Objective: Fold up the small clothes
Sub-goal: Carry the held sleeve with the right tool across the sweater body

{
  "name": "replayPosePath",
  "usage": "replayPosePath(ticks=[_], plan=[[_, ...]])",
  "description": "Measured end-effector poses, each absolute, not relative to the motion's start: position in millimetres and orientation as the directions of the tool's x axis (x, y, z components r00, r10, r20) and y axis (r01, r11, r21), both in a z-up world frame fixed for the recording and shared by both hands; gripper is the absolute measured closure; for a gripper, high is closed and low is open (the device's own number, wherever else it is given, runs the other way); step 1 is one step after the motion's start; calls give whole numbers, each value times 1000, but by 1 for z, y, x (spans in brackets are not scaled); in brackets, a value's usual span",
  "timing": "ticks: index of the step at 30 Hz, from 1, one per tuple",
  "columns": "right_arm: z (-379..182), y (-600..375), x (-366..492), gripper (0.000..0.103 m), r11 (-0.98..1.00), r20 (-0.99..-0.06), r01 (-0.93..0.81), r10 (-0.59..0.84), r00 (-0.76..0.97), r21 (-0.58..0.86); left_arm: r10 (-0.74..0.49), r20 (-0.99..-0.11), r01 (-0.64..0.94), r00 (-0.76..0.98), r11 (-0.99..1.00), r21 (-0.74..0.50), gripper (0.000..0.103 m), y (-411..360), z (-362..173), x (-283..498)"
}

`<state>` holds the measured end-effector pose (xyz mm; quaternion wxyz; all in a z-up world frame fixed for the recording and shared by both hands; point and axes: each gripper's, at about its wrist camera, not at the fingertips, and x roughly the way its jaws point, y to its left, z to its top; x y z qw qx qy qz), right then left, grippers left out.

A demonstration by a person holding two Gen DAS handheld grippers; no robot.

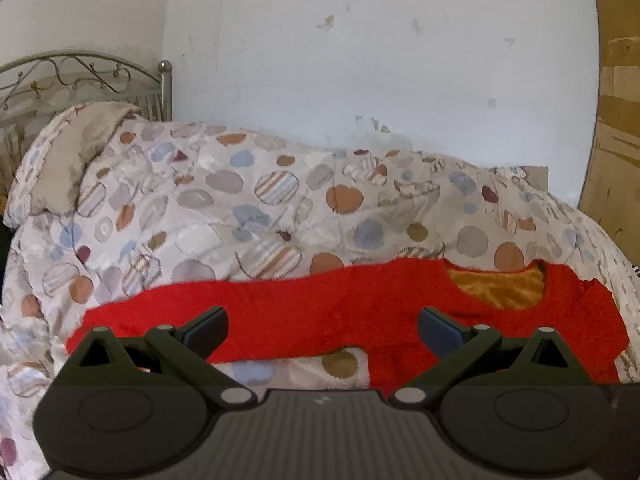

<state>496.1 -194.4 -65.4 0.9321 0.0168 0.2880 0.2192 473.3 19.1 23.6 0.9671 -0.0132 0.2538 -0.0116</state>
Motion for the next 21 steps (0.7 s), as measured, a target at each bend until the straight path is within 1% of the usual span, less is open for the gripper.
replayPosePath(ticks=[1, 2, 3, 4, 6, 7, 8, 9, 10, 12, 13, 14, 16, 17, 18, 19, 20, 21], plan=[[-72, -193, 493, 94, 907, -552, -402, 401, 731, 126, -32, -494, 18, 869, 999, -32, 0, 17, 19, 476], [-76, -195, 489, 88, 901, -563, -419, 405, 720, 112, -36, -496, 21, 868, 999, -36, 0, 14, 14, 479], [-77, -199, 483, 75, 896, -569, -434, 409, 714, 100, -41, -499, 23, 866, 999, -43, 0, 11, 11, 480], [-77, -203, 474, 70, 895, -570, -438, 404, 715, 85, -48, -502, 27, 864, 998, -50, 0, 7, 6, 482], [-74, -217, 461, 46, 900, -556, -432, 388, 735, 57, -74, -511, 46, 856, 997, -66, 0, -2, -3, 487], [-73, -230, 458, 39, 909, -551, -416, 366, 750, 38, -92, -516, 62, 851, 995, -74, 0, -8, -9, 490], [-73, -240, 455, 30, 920, -546, -392, 338, 767, 18, -104, -522, 74, 847, 994, -77, 0, -14, -15, 492], [-72, -254, 452, 25, 931, -542, -364, 305, 783, -2, -113, -530, 85, 840, 993, -77, 0, -20, -20, 495], [-70, -270, 447, 23, 944, -536, -328, 266, 802, -23, -125, -538, 100, 833, 992, -76, 0, -28, -27, 498], [-69, -300, 441, 12, 968, -522, -237, 160, 838, -83, -132, -546, 122, 827, 991, -55, 0, -43, -39, 503], [-71, -313, 439, 10, 974, -514, -185, 91, 853, -135, -120, -556, 123, 823, 992, -32, 0, -49, -45, 506], [-74, -326, 438, 8, 973, -503, -127, 13, 864, -192, -92, -573, 114, 814, 993, 4, 0, -57, -53, 509], [-85, -350, 444, 9, 965, -487, -32, -103, 867, -261, -35, -596, 92, 803, 994, 65, 0, -68, -65, 513], [-92, -361, 449, 15, 960, -486, 4, -145, 862, -281, -12, -606, 81, 795, 993, 86, 0, -72, -69, 514], [-101, -372, 453, 27, 953, -488, 38, -187, 852, -299, 5, -616, 70, 787, 993, 98, 0, -74, -72, 514], [-109, -380, 461, 33, 947, -500, 63, -222, 837, -315, 9, -621, 67, 784, 993, 98, 0, -75, -74, 513], [-116, -387, 470, 42, 943, -514, 75, -242, 823, -323, 5, -622, 66, 783, 994, 92, 0, -74, -76, 511], [-122, -390, 476, 43, 943, -519, 74, -243, 819, -325, 5, -625, 63, 781, 994, 87, 0, -74, -78, 511]])
